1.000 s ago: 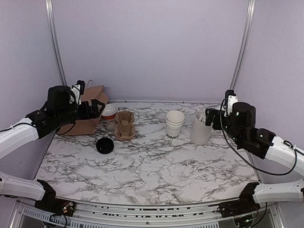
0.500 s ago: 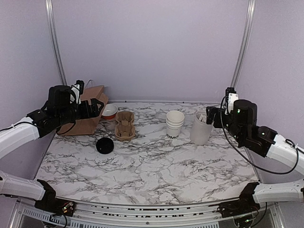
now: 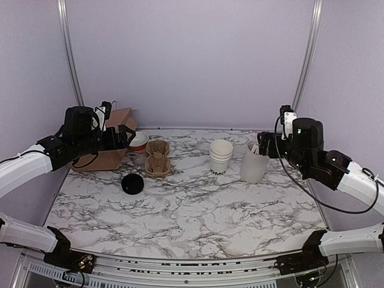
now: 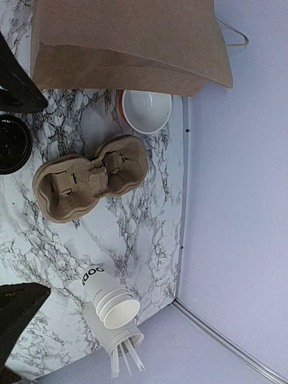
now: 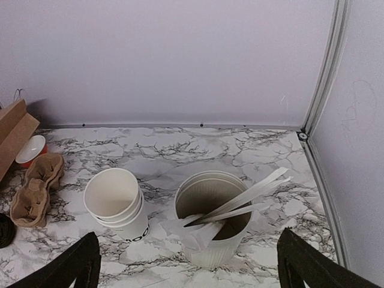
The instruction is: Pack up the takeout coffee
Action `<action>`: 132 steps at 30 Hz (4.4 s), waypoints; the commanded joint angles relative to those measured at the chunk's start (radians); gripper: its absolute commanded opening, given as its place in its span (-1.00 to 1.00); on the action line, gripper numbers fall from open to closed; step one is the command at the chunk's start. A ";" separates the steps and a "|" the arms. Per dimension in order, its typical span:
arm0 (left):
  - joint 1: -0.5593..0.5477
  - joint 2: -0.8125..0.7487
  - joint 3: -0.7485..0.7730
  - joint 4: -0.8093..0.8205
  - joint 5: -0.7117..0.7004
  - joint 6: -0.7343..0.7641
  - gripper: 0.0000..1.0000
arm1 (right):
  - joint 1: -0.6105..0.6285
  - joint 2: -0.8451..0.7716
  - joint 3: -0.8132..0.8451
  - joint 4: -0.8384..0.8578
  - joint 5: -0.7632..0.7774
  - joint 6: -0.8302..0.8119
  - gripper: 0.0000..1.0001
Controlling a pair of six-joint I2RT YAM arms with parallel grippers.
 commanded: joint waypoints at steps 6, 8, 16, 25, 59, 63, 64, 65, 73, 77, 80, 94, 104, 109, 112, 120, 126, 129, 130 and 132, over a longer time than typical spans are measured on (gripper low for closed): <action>0.003 0.028 0.045 -0.060 0.060 0.018 0.98 | -0.051 0.090 0.123 -0.098 -0.131 -0.057 0.99; 0.003 0.036 0.045 -0.060 0.064 0.012 0.98 | -0.072 0.121 0.158 -0.123 -0.191 -0.055 0.99; 0.003 0.059 0.049 -0.060 0.076 -0.016 0.98 | -0.084 0.218 0.290 -0.199 -0.303 -0.068 0.99; 0.003 0.074 0.072 -0.073 0.055 -0.072 0.98 | -0.083 0.289 0.398 -0.254 -0.412 -0.066 0.98; 0.004 0.099 0.006 -0.105 0.093 -0.131 0.99 | 0.060 0.836 0.769 -0.416 -0.321 -0.145 -0.04; 0.003 0.091 -0.002 -0.106 0.091 -0.126 0.98 | 0.060 0.879 0.799 -0.427 -0.328 -0.152 -0.10; 0.003 0.091 -0.003 -0.106 0.091 -0.124 0.98 | 0.060 0.891 0.807 -0.430 -0.326 -0.153 -0.11; 0.002 0.092 -0.004 -0.105 0.091 -0.123 0.98 | 0.059 0.901 0.813 -0.432 -0.323 -0.154 -0.15; 0.003 0.101 -0.004 -0.100 0.092 -0.115 0.98 | 0.033 0.963 0.848 -0.433 -0.333 -0.148 -0.47; 0.003 0.100 -0.004 -0.099 0.091 -0.112 0.98 | 0.026 0.975 0.848 -0.430 -0.342 -0.148 -0.52; 0.002 0.104 -0.004 -0.099 0.091 -0.112 0.99 | 0.024 0.986 0.851 -0.428 -0.347 -0.148 -0.57; 0.003 0.117 0.000 -0.097 0.090 -0.113 0.98 | 0.023 1.008 0.861 -0.437 -0.327 -0.157 -0.92; 0.003 0.126 0.005 -0.094 0.092 -0.114 0.98 | 0.030 1.005 0.919 -0.475 -0.268 -0.173 -1.00; 0.003 0.128 0.003 -0.093 0.095 -0.114 0.98 | 0.055 1.008 0.953 -0.506 -0.208 -0.187 -1.00; 0.003 0.130 0.005 -0.092 0.101 -0.117 0.99 | 0.063 1.003 0.961 -0.514 -0.210 -0.185 -1.00; 0.004 0.126 0.001 -0.092 0.106 -0.118 0.98 | 0.069 0.975 1.020 -0.560 -0.186 -0.195 -1.00; 0.003 0.125 -0.001 -0.089 0.100 -0.120 0.98 | 0.072 0.945 1.054 -0.594 -0.175 -0.204 -1.00; 0.003 0.121 -0.005 -0.089 0.090 -0.122 0.98 | 0.079 0.932 1.073 -0.611 -0.173 -0.208 -1.00; 0.003 0.119 -0.008 -0.088 0.087 -0.122 0.98 | 0.084 0.927 1.079 -0.617 -0.173 -0.210 -1.00; 0.004 0.112 -0.017 -0.088 0.077 -0.125 0.99 | 0.096 0.916 1.087 -0.626 -0.175 -0.211 -1.00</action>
